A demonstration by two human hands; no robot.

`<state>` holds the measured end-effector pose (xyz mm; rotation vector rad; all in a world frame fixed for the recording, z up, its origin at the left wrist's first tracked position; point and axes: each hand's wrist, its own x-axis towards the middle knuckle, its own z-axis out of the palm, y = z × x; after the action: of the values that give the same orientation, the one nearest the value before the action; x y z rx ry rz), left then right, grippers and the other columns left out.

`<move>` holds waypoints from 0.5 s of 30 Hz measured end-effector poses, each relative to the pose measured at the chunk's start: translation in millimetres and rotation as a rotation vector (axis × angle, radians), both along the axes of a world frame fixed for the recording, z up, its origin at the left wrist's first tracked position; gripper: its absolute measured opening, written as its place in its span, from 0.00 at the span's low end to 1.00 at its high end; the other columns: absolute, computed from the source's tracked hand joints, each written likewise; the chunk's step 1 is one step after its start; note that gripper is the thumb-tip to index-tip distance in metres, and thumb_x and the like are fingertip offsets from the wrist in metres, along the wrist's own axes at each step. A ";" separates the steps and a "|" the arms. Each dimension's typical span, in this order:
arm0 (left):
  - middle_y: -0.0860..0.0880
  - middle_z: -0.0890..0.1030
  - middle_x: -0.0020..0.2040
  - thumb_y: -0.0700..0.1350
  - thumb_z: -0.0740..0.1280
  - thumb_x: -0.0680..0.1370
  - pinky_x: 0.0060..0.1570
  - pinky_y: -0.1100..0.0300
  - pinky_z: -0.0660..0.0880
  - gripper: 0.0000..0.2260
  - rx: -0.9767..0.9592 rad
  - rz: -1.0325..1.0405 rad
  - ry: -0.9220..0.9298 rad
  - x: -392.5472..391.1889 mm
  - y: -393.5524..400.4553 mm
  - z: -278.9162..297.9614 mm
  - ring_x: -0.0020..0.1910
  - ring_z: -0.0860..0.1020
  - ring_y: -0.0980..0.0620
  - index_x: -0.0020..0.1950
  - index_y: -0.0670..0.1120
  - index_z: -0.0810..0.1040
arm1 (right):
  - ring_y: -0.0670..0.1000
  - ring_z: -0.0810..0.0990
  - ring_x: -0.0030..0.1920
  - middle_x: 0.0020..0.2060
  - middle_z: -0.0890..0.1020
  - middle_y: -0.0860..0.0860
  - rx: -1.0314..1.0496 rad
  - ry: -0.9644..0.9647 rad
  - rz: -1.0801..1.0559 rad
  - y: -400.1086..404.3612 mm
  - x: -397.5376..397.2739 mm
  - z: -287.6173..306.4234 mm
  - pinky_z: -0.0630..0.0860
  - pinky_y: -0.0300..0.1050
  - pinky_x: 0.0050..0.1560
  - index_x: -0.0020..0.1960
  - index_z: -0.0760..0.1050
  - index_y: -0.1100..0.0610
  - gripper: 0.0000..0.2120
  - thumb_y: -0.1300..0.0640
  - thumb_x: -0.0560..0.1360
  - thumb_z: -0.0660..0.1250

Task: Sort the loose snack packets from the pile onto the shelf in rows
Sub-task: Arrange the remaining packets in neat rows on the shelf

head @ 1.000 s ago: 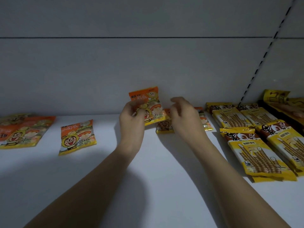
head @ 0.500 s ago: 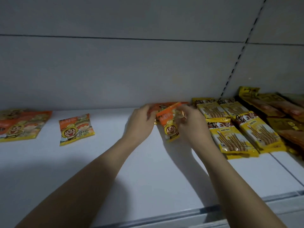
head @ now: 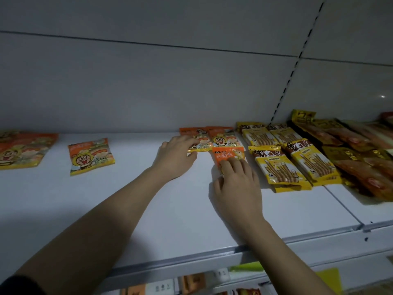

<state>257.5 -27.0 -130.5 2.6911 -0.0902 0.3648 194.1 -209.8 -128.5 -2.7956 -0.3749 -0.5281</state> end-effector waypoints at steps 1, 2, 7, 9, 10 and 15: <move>0.53 0.73 0.73 0.48 0.62 0.82 0.66 0.48 0.65 0.18 0.002 0.000 -0.001 0.6 0.1 -0.3 0.71 0.69 0.48 0.73 0.54 0.72 | 0.57 0.71 0.66 0.63 0.76 0.53 -0.002 0.006 -0.008 0.4 -0.1 -0.2 0.70 0.56 0.65 0.64 0.73 0.55 0.23 0.52 0.73 0.52; 0.53 0.73 0.72 0.48 0.62 0.82 0.66 0.48 0.65 0.18 0.005 0.001 -0.002 1.1 0.3 -0.6 0.71 0.69 0.48 0.73 0.54 0.72 | 0.57 0.71 0.66 0.63 0.76 0.53 -0.004 0.010 -0.014 1.0 0.0 -0.5 0.70 0.56 0.66 0.64 0.73 0.55 0.23 0.52 0.73 0.52; 0.53 0.74 0.72 0.48 0.62 0.82 0.64 0.47 0.66 0.18 0.034 0.006 -0.010 3.2 0.5 -2.7 0.70 0.69 0.47 0.72 0.53 0.73 | 0.59 0.69 0.69 0.65 0.75 0.54 0.022 0.022 -0.033 1.6 4.3 -3.1 0.65 0.60 0.70 0.65 0.71 0.56 0.25 0.53 0.72 0.50; 0.52 0.74 0.71 0.48 0.62 0.82 0.64 0.47 0.66 0.18 0.046 0.015 -0.010 4.3 0.2 -2.9 0.70 0.70 0.46 0.72 0.53 0.73 | 0.60 0.69 0.69 0.65 0.75 0.55 0.013 0.019 -0.032 2.8 6.4 -4.9 0.65 0.61 0.70 0.65 0.71 0.56 0.26 0.53 0.72 0.47; 0.52 0.75 0.71 0.47 0.62 0.82 0.63 0.47 0.66 0.18 0.046 0.020 -0.016 4.2 -0.9 -3.2 0.69 0.70 0.46 0.72 0.53 0.74 | 0.60 0.69 0.68 0.65 0.74 0.55 0.014 0.019 -0.037 3.4 7.2 -5.2 0.65 0.61 0.69 0.65 0.70 0.57 0.25 0.54 0.72 0.48; 0.50 0.80 0.63 0.45 0.62 0.82 0.59 0.47 0.71 0.14 0.019 0.082 -0.154 -9.4 -10.7 3.5 0.61 0.75 0.45 0.66 0.49 0.78 | 0.62 0.67 0.69 0.65 0.74 0.56 0.039 0.061 -0.024 3.8 5.7 -3.8 0.61 0.61 0.71 0.66 0.69 0.57 0.21 0.58 0.73 0.55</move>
<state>248.1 -37.7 -127.0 2.6875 -0.0290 0.5991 199.8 -206.0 -132.2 -2.7744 -0.3157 -0.4495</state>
